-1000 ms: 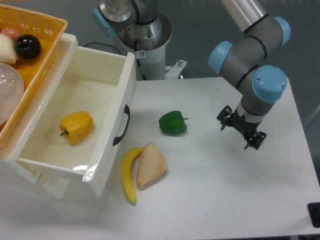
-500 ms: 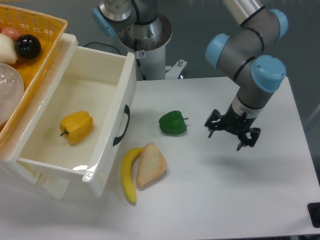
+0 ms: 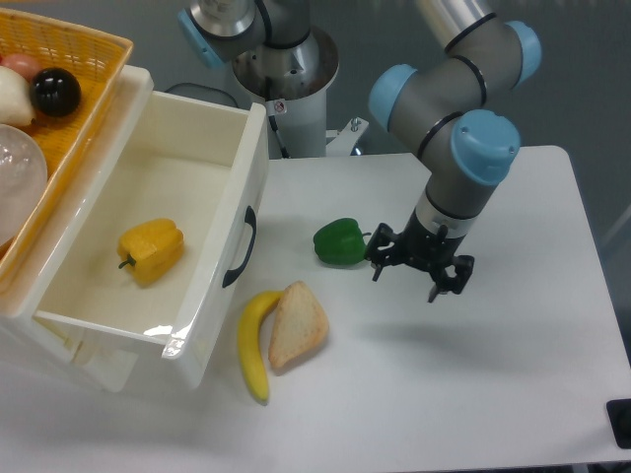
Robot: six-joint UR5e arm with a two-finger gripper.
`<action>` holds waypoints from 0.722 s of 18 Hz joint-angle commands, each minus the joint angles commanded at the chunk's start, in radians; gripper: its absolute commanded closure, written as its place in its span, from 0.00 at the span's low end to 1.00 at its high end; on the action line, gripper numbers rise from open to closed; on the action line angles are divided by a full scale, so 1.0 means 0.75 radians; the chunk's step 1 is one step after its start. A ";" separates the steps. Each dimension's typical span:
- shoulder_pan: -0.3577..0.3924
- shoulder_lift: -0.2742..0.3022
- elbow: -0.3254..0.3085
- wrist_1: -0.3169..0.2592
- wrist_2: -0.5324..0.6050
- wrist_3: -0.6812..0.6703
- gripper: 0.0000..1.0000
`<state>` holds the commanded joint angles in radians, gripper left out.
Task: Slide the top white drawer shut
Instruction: 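Move the open gripper toward the open white drawer's front handle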
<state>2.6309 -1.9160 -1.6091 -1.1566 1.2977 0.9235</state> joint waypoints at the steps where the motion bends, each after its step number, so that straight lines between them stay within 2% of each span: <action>1: -0.010 0.004 0.000 -0.002 0.000 -0.018 0.28; 3: -0.033 0.020 -0.012 -0.008 0.000 -0.051 0.38; 6: -0.074 0.039 -0.031 -0.024 -0.004 -0.074 0.62; 11: -0.115 0.076 -0.037 -0.057 -0.016 -0.125 0.82; 13: -0.117 0.084 -0.039 -0.080 -0.022 -0.125 0.86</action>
<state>2.5434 -1.8531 -1.6383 -1.2163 1.2809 0.8299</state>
